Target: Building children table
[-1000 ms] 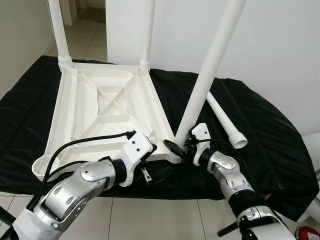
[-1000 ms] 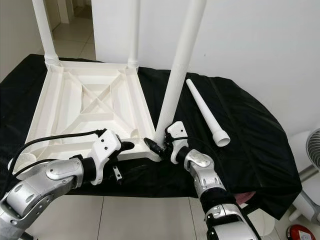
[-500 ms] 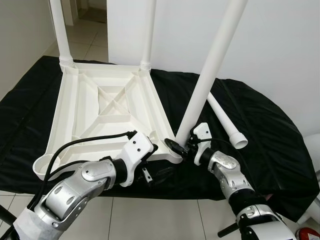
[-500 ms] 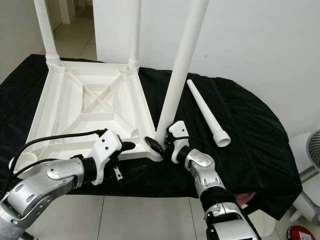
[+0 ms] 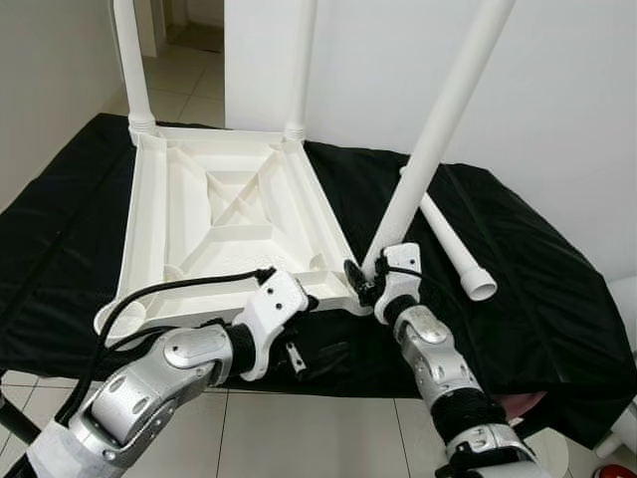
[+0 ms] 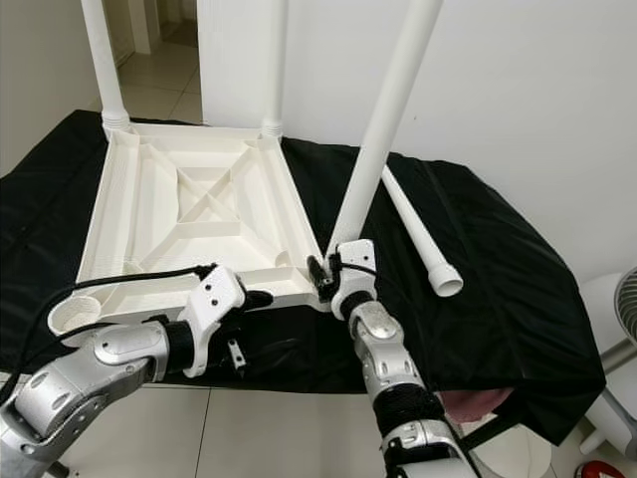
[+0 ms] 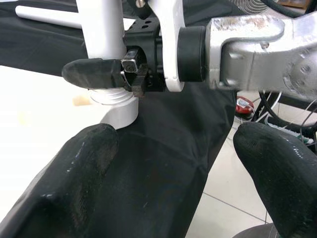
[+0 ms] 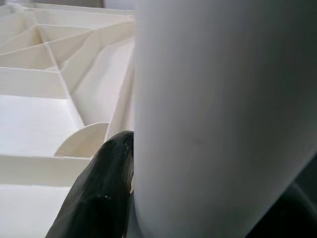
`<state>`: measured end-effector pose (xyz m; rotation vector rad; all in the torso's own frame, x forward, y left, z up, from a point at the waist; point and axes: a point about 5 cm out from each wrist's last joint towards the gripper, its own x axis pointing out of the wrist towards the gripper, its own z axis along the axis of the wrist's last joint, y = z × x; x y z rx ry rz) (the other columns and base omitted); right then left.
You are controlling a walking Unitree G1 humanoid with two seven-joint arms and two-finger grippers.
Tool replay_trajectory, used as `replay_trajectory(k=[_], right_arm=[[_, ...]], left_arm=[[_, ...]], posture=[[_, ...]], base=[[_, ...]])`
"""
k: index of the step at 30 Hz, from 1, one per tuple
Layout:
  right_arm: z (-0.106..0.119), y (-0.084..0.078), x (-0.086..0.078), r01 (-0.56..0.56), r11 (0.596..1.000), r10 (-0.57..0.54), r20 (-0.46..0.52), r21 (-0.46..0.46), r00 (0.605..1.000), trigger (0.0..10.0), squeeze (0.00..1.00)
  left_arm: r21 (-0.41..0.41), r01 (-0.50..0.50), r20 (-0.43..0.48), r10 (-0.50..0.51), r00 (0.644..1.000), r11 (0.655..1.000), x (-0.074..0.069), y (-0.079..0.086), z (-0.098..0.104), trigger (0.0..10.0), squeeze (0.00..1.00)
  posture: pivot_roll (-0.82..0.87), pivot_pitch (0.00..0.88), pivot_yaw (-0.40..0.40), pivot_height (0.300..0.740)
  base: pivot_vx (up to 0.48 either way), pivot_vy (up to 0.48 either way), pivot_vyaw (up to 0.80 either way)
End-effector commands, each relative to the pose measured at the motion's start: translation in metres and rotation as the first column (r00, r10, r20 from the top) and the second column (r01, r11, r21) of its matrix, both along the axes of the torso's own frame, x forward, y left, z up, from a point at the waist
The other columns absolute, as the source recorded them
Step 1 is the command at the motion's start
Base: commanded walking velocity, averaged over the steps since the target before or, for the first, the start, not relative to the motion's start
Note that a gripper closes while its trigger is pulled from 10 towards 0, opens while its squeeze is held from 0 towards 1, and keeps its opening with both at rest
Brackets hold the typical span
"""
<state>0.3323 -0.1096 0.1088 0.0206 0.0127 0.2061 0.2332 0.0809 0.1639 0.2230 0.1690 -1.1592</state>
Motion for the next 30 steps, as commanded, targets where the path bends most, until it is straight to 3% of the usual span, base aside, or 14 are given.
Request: replay_trajectory(k=[1,5,8,14,15,19,27,28,30], right_arm=[[-0.018,-0.012,-0.007,0.103,0.994,-0.105,-0.089,-0.026,0.990,10.0,0.00],[-0.016,-0.004,-0.014,0.179,0.983,-0.181,-0.084,-0.032,0.980,10.0,0.00],[-0.015,0.010,-0.022,0.150,0.989,-0.151,-0.077,-0.016,0.986,10.0,0.00],[-0.013,0.010,-0.022,0.143,0.990,-0.143,-0.077,-0.008,0.987,10.0,0.00],[-0.012,0.009,-0.022,0.146,0.989,-0.146,-0.077,-0.008,0.986,10.0,1.00],[0.000,-0.001,-0.023,0.118,0.993,-0.118,-0.009,0.021,0.993,10.0,1.00],[0.002,-0.020,-0.024,0.062,0.998,-0.062,0.021,0.014,0.998,10.0,1.00],[0.002,-0.024,-0.024,-0.017,1.000,0.017,0.028,0.000,0.999,10.0,0.00],[0.002,-0.027,-0.025,-0.058,0.998,0.058,0.030,-0.007,0.998,10.0,0.00]], left_arm=[[-0.001,0.136,-0.036,-0.136,0.990,0.991,-0.009,-0.006,-0.001,10.0,0.00],[-0.003,0.141,-0.039,-0.141,0.989,0.990,-0.010,-0.007,-0.001,10.0,0.00],[-0.005,0.146,-0.041,-0.146,0.988,0.989,-0.011,-0.008,-0.002,10.0,0.00],[-0.005,0.149,-0.042,-0.149,0.988,0.989,-0.011,-0.008,-0.002,10.0,0.00],[-0.006,0.150,-0.042,-0.150,0.988,0.989,-0.011,-0.009,-0.002,10.0,0.00],[-0.006,0.152,-0.040,-0.152,0.987,0.988,-0.011,-0.010,-0.002,10.0,0.00],[-0.007,0.152,-0.039,-0.152,0.988,0.988,-0.012,-0.010,-0.002,10.0,0.00],[-0.007,0.152,-0.037,-0.152,0.988,0.988,-0.011,-0.010,-0.002,10.0,0.00],[-0.006,0.152,-0.037,-0.152,0.988,0.988,-0.011,-0.010,-0.001,10.0,0.00]], posture=[[0.04,0.000,-0.148,0.740],[0.04,0.000,-0.156,0.740],[0.04,0.000,-0.157,0.740],[0.03,0.000,-0.158,0.740],[0.03,0.000,-0.158,0.740],[0.03,0.000,-0.164,0.740],[0.04,0.000,-0.165,0.740],[0.04,0.000,-0.161,0.740],[0.04,0.000,-0.161,0.740]], base=[[0.000,0.000,0.00],[0.000,0.000,0.00],[0.000,0.000,0.00],[0.000,0.000,0.00],[0.000,0.000,0.00],[0.000,0.000,0.00],[0.000,0.000,0.00],[0.000,0.000,0.00],[0.000,0.000,0.00]])
